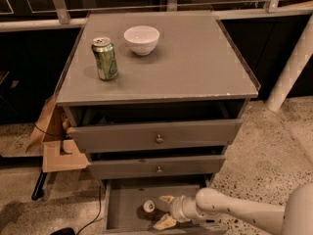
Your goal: Pick orange can from bottom drawer and place on counter
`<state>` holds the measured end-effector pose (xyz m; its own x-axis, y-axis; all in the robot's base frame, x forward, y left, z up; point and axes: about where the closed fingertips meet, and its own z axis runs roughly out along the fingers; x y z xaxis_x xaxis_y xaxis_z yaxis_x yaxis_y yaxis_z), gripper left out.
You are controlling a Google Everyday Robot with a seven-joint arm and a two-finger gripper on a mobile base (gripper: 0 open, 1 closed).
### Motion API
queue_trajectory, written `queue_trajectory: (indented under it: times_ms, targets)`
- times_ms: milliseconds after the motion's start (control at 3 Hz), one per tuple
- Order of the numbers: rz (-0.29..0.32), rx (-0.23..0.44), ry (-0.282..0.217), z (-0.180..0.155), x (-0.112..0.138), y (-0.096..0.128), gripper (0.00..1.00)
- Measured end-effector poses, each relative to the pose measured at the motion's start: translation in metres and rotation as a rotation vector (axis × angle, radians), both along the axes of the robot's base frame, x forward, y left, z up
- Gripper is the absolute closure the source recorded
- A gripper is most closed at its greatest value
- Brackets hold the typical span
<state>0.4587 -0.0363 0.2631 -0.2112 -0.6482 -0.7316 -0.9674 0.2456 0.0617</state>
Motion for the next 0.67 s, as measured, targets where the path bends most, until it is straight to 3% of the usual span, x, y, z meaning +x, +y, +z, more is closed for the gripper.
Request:
queue_trajectory:
  times_ms: [667]
  targets:
    - [-0.057,0.011,-0.024,-0.038,0.026,0.011,0.3]
